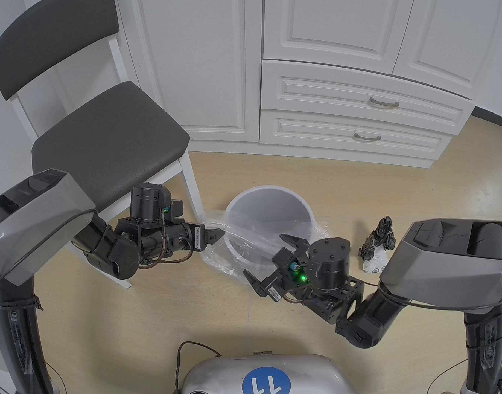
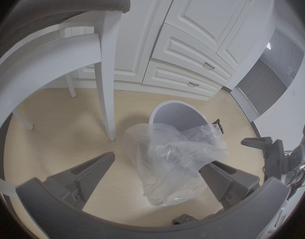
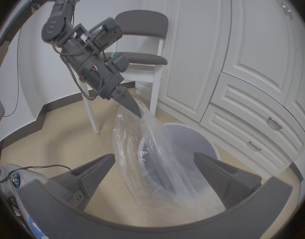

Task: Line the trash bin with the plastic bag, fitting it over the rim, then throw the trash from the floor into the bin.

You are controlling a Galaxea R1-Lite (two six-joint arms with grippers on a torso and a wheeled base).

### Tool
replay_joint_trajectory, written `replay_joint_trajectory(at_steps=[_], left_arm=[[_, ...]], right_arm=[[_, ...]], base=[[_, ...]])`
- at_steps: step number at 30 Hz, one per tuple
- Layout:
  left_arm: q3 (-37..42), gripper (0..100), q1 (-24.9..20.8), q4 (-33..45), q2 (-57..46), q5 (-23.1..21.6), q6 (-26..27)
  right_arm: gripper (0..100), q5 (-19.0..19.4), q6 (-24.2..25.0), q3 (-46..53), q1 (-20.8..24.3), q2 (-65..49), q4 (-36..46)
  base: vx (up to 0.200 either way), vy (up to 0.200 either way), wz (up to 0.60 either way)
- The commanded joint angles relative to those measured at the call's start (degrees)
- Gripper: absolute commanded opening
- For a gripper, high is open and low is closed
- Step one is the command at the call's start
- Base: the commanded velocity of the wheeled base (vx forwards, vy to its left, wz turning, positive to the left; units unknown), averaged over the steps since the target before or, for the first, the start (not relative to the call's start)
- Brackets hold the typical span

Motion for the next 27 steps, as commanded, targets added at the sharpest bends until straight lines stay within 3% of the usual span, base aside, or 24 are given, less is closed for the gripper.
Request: replay_joint_trajectory(at_steps=[1,7,11,12,21,27], left_arm=[[0.9,100,0.2,0.0,-2.2,0.1,0.1],[0.9,100,0.4,0.0,-2.2,0.0,0.1],[0.9,100,0.7,0.0,-2.3,-0.4,0.1],[0.9,100,0.7,0.0,-2.3,-0.4,0.1],[0.8,100,0.7,0.0,-2.0,-0.4,0.1],[0.9,100,0.5,-1.2,-3.0,-0.5,-0.4]], right_arm=[[100,0.4,-1.8,-10.7,0.3,1.4,11.7],[100,-0.6,-1.8,-13.7,-0.2,1.4,16.0],[100,-3.7,-1.8,-15.0,-1.1,3.1,16.1],[0,-3.7,-1.8,-15.0,-1.4,3.1,16.1],[0,-3.7,-1.7,-15.5,-4.4,3.3,16.2],[0,-3.8,-1.1,-23.3,-6.3,6.5,16.1]], base=[[0.000,0.000,0.00],[0.000,0.000,0.00],[0.000,0.000,0.00],[0.000,0.000,0.00],[0.000,0.000,0.00],[0.000,0.000,0.00]])
